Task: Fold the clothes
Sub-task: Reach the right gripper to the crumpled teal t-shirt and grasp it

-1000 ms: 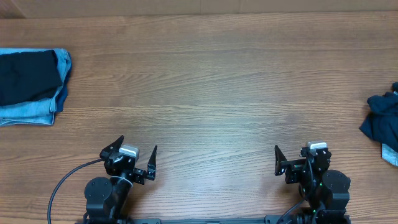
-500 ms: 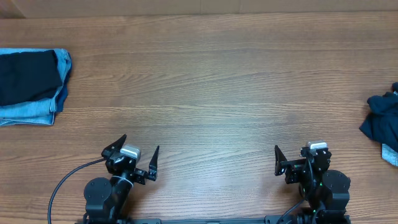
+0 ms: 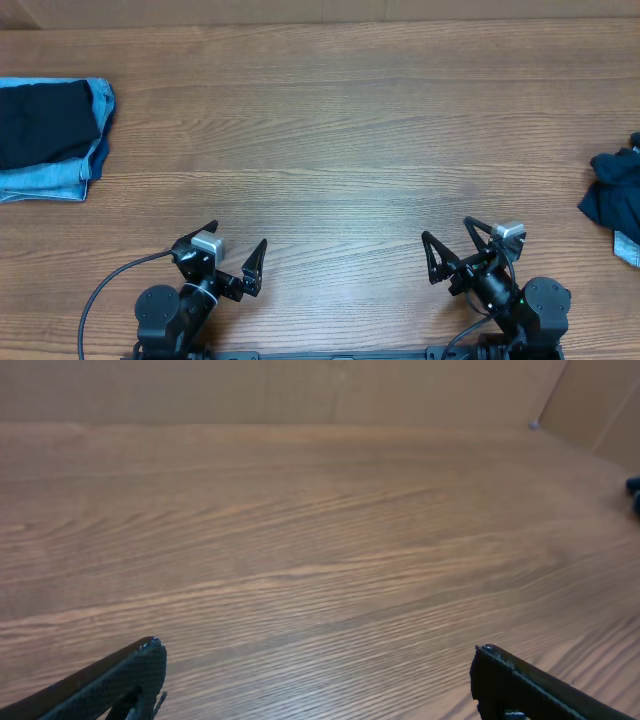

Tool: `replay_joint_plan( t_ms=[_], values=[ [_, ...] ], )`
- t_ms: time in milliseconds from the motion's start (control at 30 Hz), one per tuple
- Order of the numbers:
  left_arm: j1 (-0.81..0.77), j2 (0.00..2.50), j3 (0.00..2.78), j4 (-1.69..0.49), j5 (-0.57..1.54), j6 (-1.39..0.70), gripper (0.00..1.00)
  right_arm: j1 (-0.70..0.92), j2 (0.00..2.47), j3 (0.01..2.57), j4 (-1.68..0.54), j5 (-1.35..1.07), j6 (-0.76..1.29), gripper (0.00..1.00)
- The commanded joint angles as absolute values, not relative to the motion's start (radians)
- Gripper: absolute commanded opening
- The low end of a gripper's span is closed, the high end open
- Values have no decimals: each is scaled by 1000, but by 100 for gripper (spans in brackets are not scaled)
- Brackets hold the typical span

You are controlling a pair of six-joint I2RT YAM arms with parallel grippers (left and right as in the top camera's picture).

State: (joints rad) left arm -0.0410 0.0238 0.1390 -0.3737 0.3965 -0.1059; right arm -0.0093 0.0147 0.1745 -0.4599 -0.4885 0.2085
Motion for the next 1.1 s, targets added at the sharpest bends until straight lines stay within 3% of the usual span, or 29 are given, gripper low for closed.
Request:
replay_joint_plan(
  t_ms=[0,167,367,533,667,833,1067],
  values=[
    [-34,46,322,-368,421,-191,100,-5,32,308,-500,-544,267,100],
    [-34,212,543,-416,348,-176,100,-5,165,497,-594,-469,263,100],
    [-34,591,842,-537,365,-176,100,-5,459,748,-696,-472,259,100],
    [-34,918,1063,-640,491,-149,100,-5,689,856,-749,-768,259,100],
    [-34,1191,1227,-689,612,-149,100,-22,870,891,-766,-788,264,100],
    [-52,1311,1362,-741,668,-98,100,-82,1048,1093,-940,-582,293,100],
    [-149,1307,1498,-906,394,9,100,-221,1249,1454,-1193,-273,319,100]
  ],
)
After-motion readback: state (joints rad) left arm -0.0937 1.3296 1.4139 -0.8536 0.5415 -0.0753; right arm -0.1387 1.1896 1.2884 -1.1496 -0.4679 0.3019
